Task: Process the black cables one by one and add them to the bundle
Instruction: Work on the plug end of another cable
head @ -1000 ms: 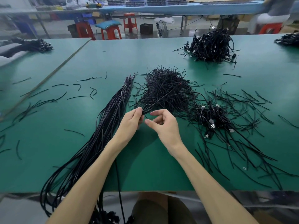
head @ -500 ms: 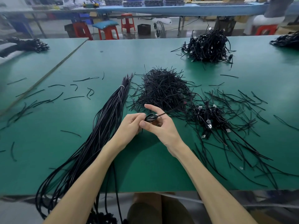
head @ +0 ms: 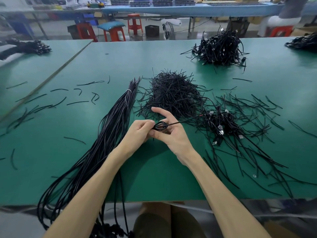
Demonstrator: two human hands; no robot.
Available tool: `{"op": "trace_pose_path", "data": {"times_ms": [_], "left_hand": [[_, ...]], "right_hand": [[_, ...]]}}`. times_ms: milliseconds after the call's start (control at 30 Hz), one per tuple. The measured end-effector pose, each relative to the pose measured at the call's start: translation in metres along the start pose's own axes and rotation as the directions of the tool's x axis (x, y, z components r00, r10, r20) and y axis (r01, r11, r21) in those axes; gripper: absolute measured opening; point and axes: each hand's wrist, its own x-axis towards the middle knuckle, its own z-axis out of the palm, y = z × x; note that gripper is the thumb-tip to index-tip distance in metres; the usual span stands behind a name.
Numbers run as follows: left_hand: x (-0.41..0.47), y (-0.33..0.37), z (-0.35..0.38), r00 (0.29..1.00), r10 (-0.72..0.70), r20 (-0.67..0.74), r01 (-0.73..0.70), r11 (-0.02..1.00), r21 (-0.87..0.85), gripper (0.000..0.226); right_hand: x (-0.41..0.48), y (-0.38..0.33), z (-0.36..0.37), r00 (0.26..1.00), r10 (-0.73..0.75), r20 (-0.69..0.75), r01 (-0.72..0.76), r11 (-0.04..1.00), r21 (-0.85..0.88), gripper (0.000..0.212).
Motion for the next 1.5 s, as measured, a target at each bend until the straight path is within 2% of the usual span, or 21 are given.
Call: {"op": "trace_pose_path", "data": {"times_ms": [133,433,533,667,800,1067,1367,1500], "left_hand": [[0.0002,0.0012,0.0000,1.000,0.000,-0.021,0.000,1.000,0.014,0.044],[-0.0032,0.0051,0.0025,0.996,0.065,-0.057,-0.065,0.998,-0.007,0.041],[-0.0019,0.0050,0.0022,0.993,0.044,-0.106,-0.042,0.999,0.019,0.051],[0.0002,0.0001,0.0014,0.988,0.027,-0.149,-0.019,0.998,0.059,0.047],[0.0005,0.0007,0.0019,0.986,0.022,-0.166,-0.010,0.997,0.077,0.045],[0.0037,-0.0018,-0.0009,0.981,-0.024,-0.191,0.032,0.999,0.038,0.052],[0.0055,-0.0023,-0.0003,0.986,-0.055,-0.158,0.053,0.998,-0.018,0.048],[0.0046,-0.0015,-0.0012,0.989,-0.063,-0.134,0.061,0.998,-0.020,0.049]], "right_hand": [[0.0001,0.0038,0.0013,0.999,0.035,-0.002,-0.036,0.999,-0.038,0.037],[-0.0006,0.0066,0.0035,0.985,0.073,-0.156,-0.089,0.991,-0.099,0.028],[0.0002,0.0075,0.0039,0.980,0.092,-0.174,-0.117,0.983,-0.143,0.026],[0.0000,0.0070,0.0046,0.981,0.072,-0.182,-0.113,0.967,-0.228,0.017],[-0.0004,0.0077,0.0042,0.986,0.047,-0.162,-0.094,0.950,-0.297,0.021],[0.0008,0.0093,0.0047,0.981,0.102,-0.167,-0.142,0.956,-0.256,0.027],[-0.0017,0.0067,0.0026,0.975,0.082,-0.208,-0.131,0.963,-0.237,0.010],[-0.0012,0.0063,0.0026,0.977,0.092,-0.192,-0.143,0.952,-0.271,0.010]]}}
